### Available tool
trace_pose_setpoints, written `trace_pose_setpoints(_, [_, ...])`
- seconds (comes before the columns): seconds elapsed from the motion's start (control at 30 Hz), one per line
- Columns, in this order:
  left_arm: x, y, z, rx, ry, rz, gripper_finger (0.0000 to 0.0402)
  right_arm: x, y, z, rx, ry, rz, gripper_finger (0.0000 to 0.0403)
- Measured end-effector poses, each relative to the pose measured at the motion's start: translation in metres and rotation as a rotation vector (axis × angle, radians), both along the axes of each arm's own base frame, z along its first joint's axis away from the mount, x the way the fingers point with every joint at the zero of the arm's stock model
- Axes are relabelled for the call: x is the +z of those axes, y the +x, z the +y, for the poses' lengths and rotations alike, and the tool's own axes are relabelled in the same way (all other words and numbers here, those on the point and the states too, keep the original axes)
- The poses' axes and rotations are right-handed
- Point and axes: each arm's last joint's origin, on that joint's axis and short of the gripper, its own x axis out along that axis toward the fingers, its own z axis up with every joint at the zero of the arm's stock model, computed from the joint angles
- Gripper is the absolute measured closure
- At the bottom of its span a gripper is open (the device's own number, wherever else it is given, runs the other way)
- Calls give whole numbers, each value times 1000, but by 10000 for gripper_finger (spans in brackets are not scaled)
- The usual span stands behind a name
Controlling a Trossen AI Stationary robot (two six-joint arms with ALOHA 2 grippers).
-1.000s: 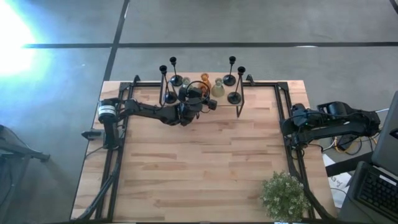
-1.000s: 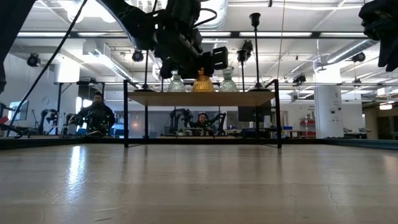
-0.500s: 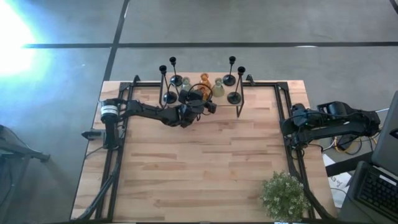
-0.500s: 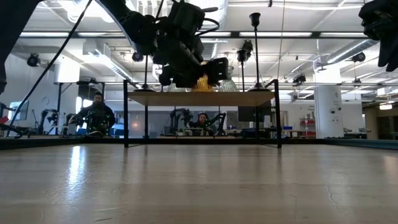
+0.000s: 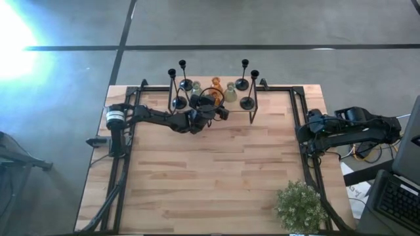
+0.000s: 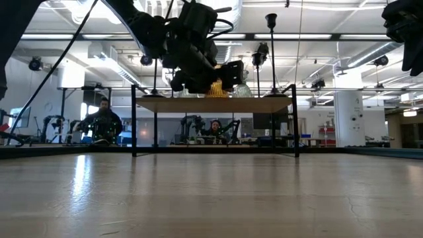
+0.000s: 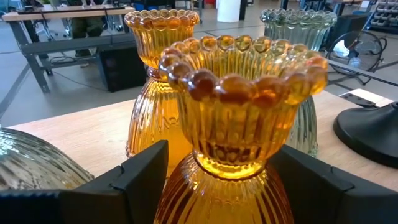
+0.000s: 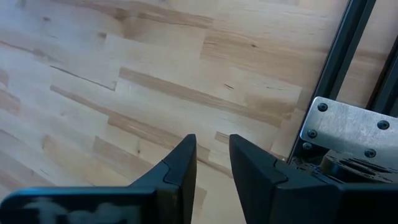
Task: Pick & Place candle stick holders
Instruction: Put the orange glass candle holder on the shelf
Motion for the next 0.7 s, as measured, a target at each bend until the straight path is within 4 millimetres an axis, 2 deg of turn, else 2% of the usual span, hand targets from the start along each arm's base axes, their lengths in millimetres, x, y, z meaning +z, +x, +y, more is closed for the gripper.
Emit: trace_pose_setpoints(0.7, [4, 0, 4, 25, 21, -14, 126, 0, 0, 0, 3, -2, 1, 303])
